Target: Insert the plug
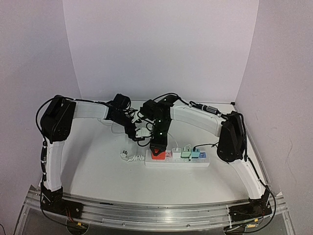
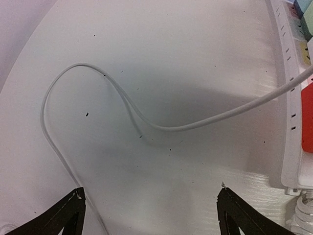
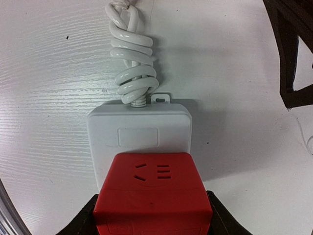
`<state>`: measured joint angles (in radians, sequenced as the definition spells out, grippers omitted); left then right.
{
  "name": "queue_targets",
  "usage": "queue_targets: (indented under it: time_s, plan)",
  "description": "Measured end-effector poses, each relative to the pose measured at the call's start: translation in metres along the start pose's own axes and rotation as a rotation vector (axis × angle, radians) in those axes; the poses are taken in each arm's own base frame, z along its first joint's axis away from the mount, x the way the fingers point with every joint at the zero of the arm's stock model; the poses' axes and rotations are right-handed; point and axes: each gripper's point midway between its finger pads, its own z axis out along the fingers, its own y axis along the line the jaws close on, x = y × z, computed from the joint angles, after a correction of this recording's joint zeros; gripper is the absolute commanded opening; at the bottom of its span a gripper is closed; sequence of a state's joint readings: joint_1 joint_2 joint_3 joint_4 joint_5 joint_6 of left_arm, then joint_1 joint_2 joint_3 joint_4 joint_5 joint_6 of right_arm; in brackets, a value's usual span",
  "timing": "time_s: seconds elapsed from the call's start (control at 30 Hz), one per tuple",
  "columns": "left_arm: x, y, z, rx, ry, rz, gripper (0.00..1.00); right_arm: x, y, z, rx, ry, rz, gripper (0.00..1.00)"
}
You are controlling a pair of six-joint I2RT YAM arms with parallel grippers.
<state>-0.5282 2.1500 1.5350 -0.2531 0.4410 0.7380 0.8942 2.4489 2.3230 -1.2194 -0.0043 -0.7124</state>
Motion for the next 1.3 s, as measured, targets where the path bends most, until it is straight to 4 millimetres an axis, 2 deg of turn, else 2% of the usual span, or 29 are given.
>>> queue_targets:
  time_s: [0.17, 0.27, 0.37, 0.57, 0.83, 0.97, 1.17, 1.3]
  plan:
    - [-0.002, 0.000, -0.003, -0.003, -0.002, 0.013, 0.95, -0.001, 0.001, -0.002, 0.022, 0.011, -0.007, 0.62]
    - [-0.001, 0.001, -0.005, -0.005, -0.001, 0.017, 0.95, -0.002, -0.004, -0.002, 0.060, 0.021, -0.015, 0.77]
    - [0.002, 0.000, -0.005, -0.005, 0.004, 0.017, 0.96, -0.001, -0.016, 0.003, 0.125, 0.036, -0.021, 0.78]
    - [0.008, -0.003, -0.007, -0.003, 0.021, 0.011, 0.96, -0.002, -0.028, 0.005, 0.181, 0.037, -0.022, 0.79]
    - [0.010, 0.000, -0.013, -0.015, 0.024, 0.007, 0.96, -0.004, -0.020, -0.001, 0.169, 0.016, -0.043, 0.79]
    - [0.011, -0.003, -0.018, -0.009, 0.024, 0.007, 0.96, -0.011, -0.011, -0.021, 0.149, -0.040, -0.061, 0.79]
    - [0.023, -0.023, -0.030, 0.039, 0.046, 0.014, 0.94, -0.034, 0.006, -0.078, 0.138, -0.202, -0.100, 0.78]
    - [0.036, -0.034, -0.027, 0.069, 0.070, 0.007, 0.91, -0.046, 0.020, -0.111, 0.115, -0.305, -0.116, 0.78]
